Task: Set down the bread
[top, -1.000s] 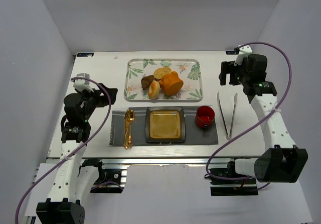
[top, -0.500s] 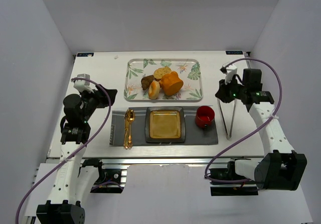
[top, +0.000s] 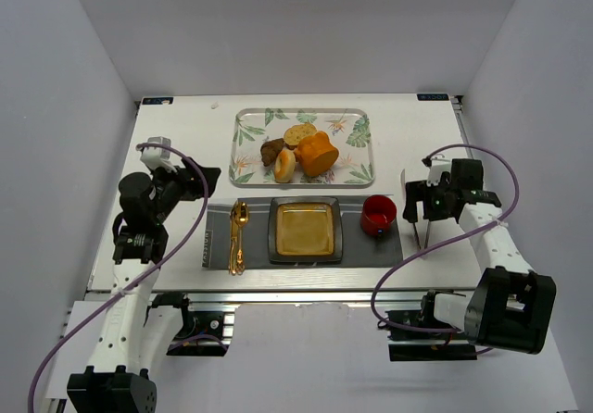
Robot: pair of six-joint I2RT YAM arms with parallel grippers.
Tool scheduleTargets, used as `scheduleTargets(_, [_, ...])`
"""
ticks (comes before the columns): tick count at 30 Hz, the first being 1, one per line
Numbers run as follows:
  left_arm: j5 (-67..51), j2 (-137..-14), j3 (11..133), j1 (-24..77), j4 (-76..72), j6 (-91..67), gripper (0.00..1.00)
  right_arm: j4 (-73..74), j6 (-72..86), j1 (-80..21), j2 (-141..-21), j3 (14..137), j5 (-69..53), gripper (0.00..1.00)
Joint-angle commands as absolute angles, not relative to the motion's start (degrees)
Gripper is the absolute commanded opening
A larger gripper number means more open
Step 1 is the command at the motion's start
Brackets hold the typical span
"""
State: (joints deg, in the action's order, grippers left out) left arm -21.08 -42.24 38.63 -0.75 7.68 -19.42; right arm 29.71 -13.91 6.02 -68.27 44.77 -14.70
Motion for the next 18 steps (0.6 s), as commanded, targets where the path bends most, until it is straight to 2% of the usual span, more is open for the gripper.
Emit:
scheduleTargets(1, [-22.7,-43.2,38.1,-1.0,7.3,-18.1,0.85,26.5,-16.4,6.6,-68.6,43.6,-9.6,0.89])
scheduleTargets(7, [-22.9,-43.9,37.7,-0.9,6.7,-18.1,0.85,23.8,-15.1,7.2,-69.1,41.6,-6.7,0.88])
scheduleTargets(18, [-23.1,-44.1,36.7,-1.0,5.3,-19.5,0.85,18.2,-17.8,7.2,-78.3,40.2,-6.2,0.85])
